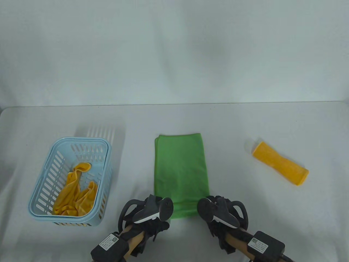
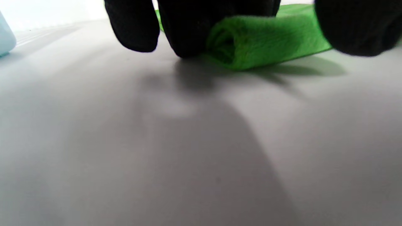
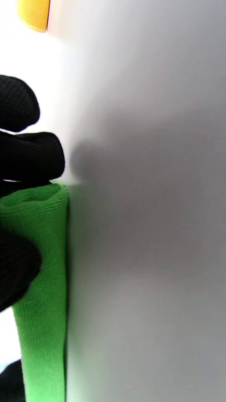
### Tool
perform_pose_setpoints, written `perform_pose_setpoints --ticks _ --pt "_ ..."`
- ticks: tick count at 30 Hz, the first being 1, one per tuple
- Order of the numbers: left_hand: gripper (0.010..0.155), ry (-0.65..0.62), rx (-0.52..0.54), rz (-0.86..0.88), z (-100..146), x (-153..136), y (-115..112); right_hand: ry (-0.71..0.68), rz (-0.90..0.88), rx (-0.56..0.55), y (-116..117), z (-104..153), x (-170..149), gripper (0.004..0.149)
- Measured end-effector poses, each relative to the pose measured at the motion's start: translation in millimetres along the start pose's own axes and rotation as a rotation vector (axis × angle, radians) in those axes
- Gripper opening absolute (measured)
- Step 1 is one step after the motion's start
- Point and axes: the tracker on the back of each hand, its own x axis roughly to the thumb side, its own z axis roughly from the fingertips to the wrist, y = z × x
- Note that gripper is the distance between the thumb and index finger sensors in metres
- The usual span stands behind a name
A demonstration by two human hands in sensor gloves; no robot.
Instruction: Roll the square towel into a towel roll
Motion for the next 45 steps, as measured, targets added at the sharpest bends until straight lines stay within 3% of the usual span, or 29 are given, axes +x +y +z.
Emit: perform_pose_setpoints --ticks 6,11,17,27,33,38,42,45 --pt "0.085 0.023 -0.001 0.017 -6.0 -4.1 0.6 0.061 -0.236 0.041 -8.2 -14.6 -23.1 0.045" --pt "0.068 0.015 0.061 0.049 -6.6 -11.4 10.8 0.091 -0.365 0.086 -9.8 -23.1 -36.4 0.045" --pt "0.056 0.014 0.073 0.228 -6.9 -26.7 22.5 0.103 -0.474 0.149 -9.0 -26.6 -47.9 0.044" --pt "0.051 0.032 0.026 0.342 -14.2 -36.0 22.5 0.105 -0.506 0.168 -3.1 -24.5 -53.1 0.048" --pt "0.051 0.033 0.016 0.364 -15.0 -38.6 22.2 0.06 -0.434 0.272 -1.7 -22.0 -48.2 0.071" --pt "0.052 0.012 -0.013 0.358 -13.7 -39.6 22.1 0.055 -0.462 0.225 -4.8 -23.3 -48.3 0.049" --pt "0.052 -0.01 -0.087 0.402 -11.5 -43.4 21.1 0.084 -0.527 0.242 -3.1 -21.6 -51.5 0.049" --pt "0.052 0.04 -0.062 0.42 -13.0 -46.6 20.3 0.126 -0.527 0.213 -2.2 -23.2 -52.2 0.053"
